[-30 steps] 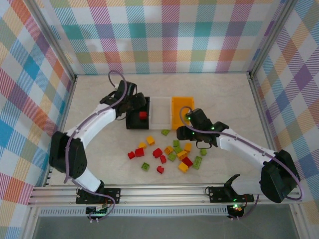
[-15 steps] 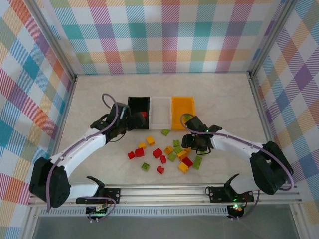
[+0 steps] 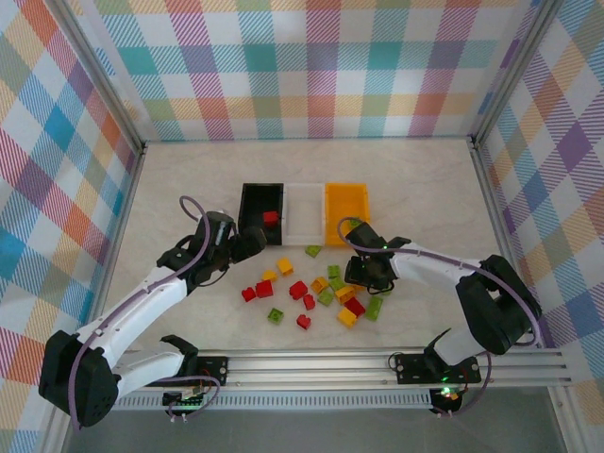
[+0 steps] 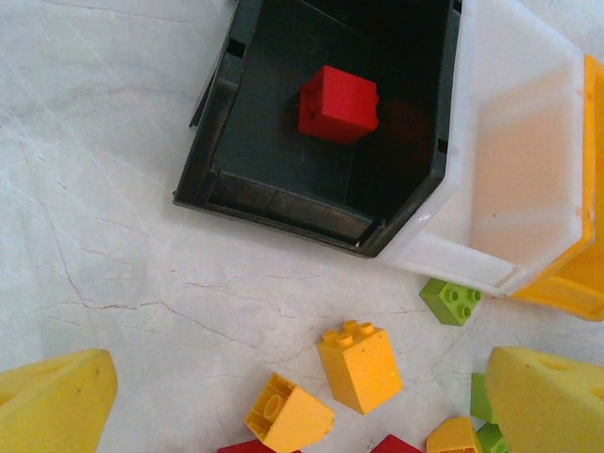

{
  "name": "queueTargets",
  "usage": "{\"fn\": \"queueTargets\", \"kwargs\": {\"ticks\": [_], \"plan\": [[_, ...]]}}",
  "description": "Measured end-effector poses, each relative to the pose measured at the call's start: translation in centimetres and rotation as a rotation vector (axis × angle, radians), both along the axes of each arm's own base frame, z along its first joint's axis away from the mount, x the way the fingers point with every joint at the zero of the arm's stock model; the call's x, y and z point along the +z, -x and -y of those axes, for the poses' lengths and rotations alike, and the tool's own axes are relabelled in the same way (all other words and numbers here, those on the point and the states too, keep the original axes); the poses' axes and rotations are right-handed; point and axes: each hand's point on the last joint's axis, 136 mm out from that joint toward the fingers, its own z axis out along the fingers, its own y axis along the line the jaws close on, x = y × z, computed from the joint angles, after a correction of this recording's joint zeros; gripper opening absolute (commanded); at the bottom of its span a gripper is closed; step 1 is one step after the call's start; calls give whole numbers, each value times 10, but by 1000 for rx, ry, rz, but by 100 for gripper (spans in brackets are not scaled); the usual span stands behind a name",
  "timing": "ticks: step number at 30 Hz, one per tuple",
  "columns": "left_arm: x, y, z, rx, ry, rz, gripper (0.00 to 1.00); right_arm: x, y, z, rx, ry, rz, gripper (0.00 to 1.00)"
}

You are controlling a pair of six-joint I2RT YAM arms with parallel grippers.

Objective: Sort the legos into containers by color

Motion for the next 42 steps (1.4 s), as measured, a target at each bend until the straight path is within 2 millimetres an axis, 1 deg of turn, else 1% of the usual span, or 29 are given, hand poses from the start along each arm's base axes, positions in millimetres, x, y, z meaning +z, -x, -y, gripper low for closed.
{"fn": "queueTargets", "kwargs": {"ticks": [4,6,8,9,12,15,17,19,20,21,23,26,29,33,35,36,39,42], "plan": [[0,0,0,0,0,0,100,2,-2,-1,5,-5,10,32],[0,0,0,0,-1,1,100,4,-2,-1,13,-5,14,29],[0,0,0,1,0,1,100,8,-2,-2,34,-3,23,28],[1,0,0,1,0,2,100,13,-4,-3,50,-6,34,28],[4,1,-1,1,4,11,100,42,-16,-17,117,-49,94,29],[8,3,-2,3,8,24,100,89,-43,-48,199,-130,192,29],[9,6,-4,3,9,26,100,117,-65,-68,237,-170,258,29],[8,10,-6,3,8,24,100,134,-85,-85,271,-190,303,30],[8,12,-7,3,8,24,100,138,-94,-94,286,-193,315,30],[8,13,-8,4,7,25,100,139,-103,-101,299,-191,321,30],[8,17,-10,6,4,22,100,134,-121,-115,321,-176,320,30],[6,21,-12,6,2,17,100,117,-143,-130,344,-146,298,31],[2,25,-14,6,-5,3,100,102,-159,-140,355,-112,281,31],[0,29,-16,6,-9,-6,100,97,-177,-146,354,-72,286,36],[0,30,-17,6,-11,-9,100,97,-185,-144,342,-55,291,42],[0,31,-17,6,-11,-9,100,98,-187,-144,338,-48,294,47],[0,31,-17,6,-10,-8,100,99,-190,-142,332,-34,303,58],[1,31,-17,6,-10,-7,100,99,-190,-141,333,-28,305,62]]}}
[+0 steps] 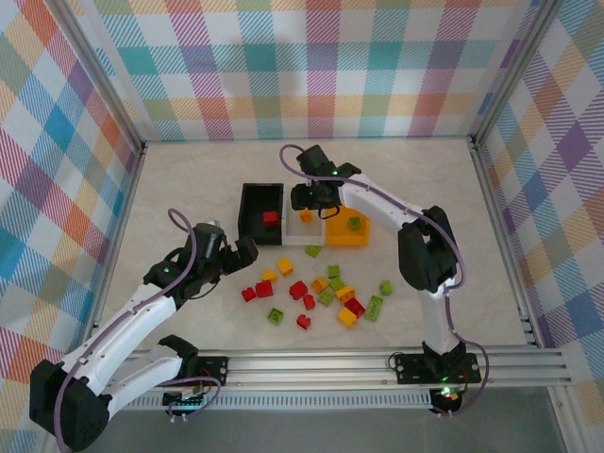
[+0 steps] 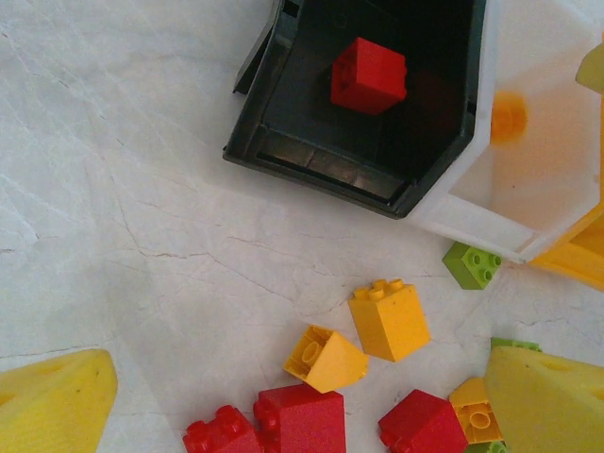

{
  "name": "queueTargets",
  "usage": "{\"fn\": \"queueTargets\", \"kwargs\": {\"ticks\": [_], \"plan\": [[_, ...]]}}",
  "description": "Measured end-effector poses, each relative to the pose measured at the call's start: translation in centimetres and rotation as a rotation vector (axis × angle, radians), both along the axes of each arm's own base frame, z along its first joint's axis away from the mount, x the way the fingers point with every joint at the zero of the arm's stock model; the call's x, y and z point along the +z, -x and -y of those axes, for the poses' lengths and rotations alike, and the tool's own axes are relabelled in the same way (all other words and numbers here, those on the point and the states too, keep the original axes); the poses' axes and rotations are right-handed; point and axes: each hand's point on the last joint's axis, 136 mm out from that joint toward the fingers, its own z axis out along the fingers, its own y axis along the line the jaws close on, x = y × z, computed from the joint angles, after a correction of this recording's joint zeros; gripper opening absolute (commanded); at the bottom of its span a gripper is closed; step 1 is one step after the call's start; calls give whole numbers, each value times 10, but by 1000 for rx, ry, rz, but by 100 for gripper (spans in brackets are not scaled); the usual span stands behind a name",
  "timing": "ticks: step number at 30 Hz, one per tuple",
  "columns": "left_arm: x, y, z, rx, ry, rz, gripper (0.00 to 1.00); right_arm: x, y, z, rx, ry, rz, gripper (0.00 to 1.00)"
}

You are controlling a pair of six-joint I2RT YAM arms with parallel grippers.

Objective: Sort the legos into containers by color

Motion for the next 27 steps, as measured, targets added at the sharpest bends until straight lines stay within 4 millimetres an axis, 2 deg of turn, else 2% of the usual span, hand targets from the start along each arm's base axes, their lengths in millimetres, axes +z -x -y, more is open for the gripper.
{"fn": "queueTargets", "kwargs": {"ticks": [5,8,15,17,19,21,24,27], "plan": [[0,0,1,-3,3,-1,100,4,0,1,-1,-3,9,65],[0,0,2,-8,7,-3,100,15,6,5,1,-21,26,66],[1,1,4,-16,14,-5,100,56,53,29,19,-107,77,68],[2,1,5,-21,20,-6,100,59,70,38,23,-121,79,69],[1,1,7,-27,25,-12,100,54,90,48,24,-130,67,69],[1,2,8,-33,29,-16,100,41,111,60,27,-122,40,69],[0,3,10,-41,36,-21,100,10,144,81,20,-93,-31,69],[0,3,11,-45,41,-23,100,-19,168,96,15,-57,-106,69]]}}
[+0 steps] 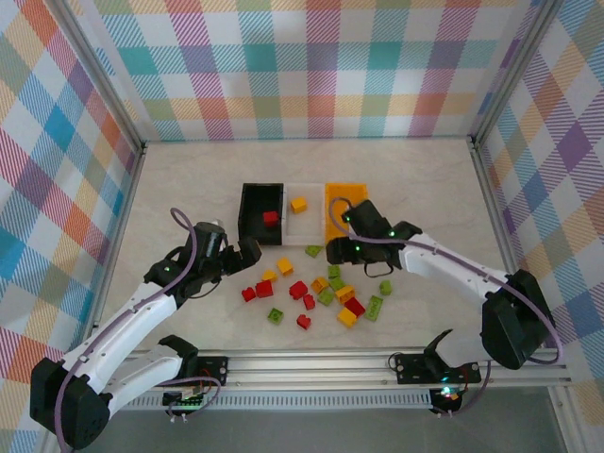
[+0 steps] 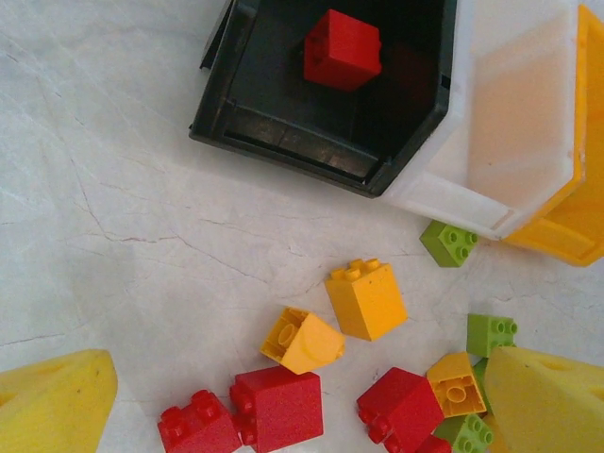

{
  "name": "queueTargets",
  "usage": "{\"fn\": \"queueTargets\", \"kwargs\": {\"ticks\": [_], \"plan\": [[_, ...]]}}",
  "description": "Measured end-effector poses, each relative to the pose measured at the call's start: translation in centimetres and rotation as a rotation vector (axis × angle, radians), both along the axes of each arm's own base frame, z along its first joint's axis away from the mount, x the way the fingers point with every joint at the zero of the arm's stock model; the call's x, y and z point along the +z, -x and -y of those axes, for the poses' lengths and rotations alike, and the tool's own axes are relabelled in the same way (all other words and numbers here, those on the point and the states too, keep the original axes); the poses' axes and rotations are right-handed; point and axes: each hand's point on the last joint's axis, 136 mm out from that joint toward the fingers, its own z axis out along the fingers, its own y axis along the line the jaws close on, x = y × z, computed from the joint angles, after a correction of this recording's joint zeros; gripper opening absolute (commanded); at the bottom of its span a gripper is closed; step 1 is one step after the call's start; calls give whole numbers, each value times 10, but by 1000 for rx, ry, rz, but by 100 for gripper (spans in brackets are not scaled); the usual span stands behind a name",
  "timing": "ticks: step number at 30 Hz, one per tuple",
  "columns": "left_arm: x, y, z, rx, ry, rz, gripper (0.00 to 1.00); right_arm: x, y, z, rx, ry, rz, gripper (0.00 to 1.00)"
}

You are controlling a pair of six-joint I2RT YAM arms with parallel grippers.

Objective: Sort the legos into containers by color

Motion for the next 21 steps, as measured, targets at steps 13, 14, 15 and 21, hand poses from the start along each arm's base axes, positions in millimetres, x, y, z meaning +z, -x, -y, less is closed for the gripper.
{"fn": "queueTargets", "kwargs": {"ticks": [13,14,15,21], "plan": [[-4,2,3,-10,14,-22,100,-56,-1,-18,9,47,-82,71],[-4,3,3,-11,15,-22,100,-59,-4,-21,8,54,-81,71],[-5,3,3,-11,15,-23,100,-62,-6,-24,8,64,-79,69],[-8,5,2,-10,12,-29,100,-80,-11,-28,7,140,-81,59]]}}
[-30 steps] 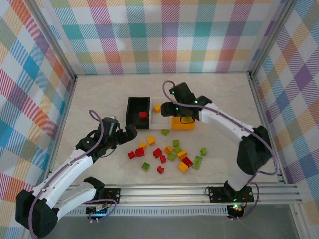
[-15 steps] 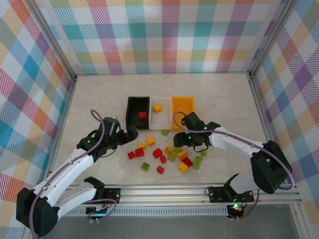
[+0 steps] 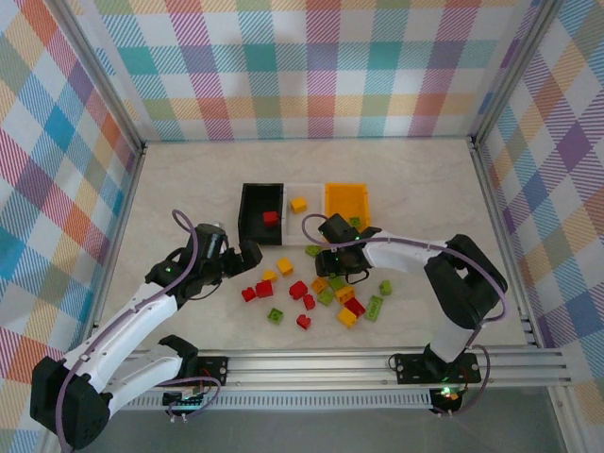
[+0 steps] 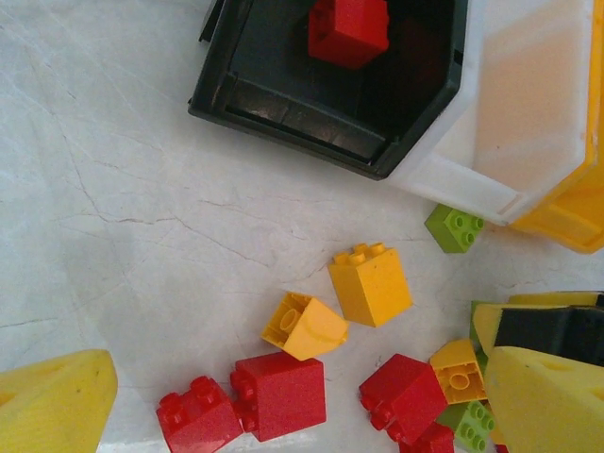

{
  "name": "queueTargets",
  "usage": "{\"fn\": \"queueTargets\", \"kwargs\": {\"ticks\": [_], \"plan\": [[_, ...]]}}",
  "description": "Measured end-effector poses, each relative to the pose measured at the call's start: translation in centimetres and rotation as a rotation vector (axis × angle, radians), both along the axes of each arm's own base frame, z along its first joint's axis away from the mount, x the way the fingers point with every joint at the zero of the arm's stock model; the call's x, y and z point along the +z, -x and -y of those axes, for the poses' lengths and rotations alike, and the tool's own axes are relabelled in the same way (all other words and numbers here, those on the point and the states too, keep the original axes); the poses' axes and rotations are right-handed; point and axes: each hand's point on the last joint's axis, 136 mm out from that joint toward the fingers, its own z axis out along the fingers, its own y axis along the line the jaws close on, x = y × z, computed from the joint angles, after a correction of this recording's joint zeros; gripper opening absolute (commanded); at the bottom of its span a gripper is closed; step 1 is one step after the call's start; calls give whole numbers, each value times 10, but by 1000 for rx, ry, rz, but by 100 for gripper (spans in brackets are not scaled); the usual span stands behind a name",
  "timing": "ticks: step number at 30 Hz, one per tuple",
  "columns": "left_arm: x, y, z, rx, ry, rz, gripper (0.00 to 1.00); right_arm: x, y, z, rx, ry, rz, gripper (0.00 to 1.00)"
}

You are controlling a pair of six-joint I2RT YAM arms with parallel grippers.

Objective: Sort the legos into containers by color

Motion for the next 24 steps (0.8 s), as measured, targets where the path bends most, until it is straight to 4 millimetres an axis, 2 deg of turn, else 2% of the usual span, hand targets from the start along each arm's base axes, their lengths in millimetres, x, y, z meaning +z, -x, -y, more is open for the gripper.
{"fn": "queueTargets", "kwargs": {"ticks": [8,13,17,19,22,24], "plan": [[-5,2,-1,0,-5,-10,100,-4,0,7,-8,49,7,37],[-4,2,-1,0,-4,-8,100,7,-2,8,-12,40,35,33],[-4,2,-1,0,-5,-8,100,39,-7,12,-15,12,108,32],[-5,2,-1,0,-5,-9,100,65,-16,14,-26,-15,157,32],[-5,2,-1,0,-5,-8,100,100,-44,20,-73,-60,232,32],[-5,2,-1,1,-6,-9,100,116,-64,29,-116,-72,270,32]]}}
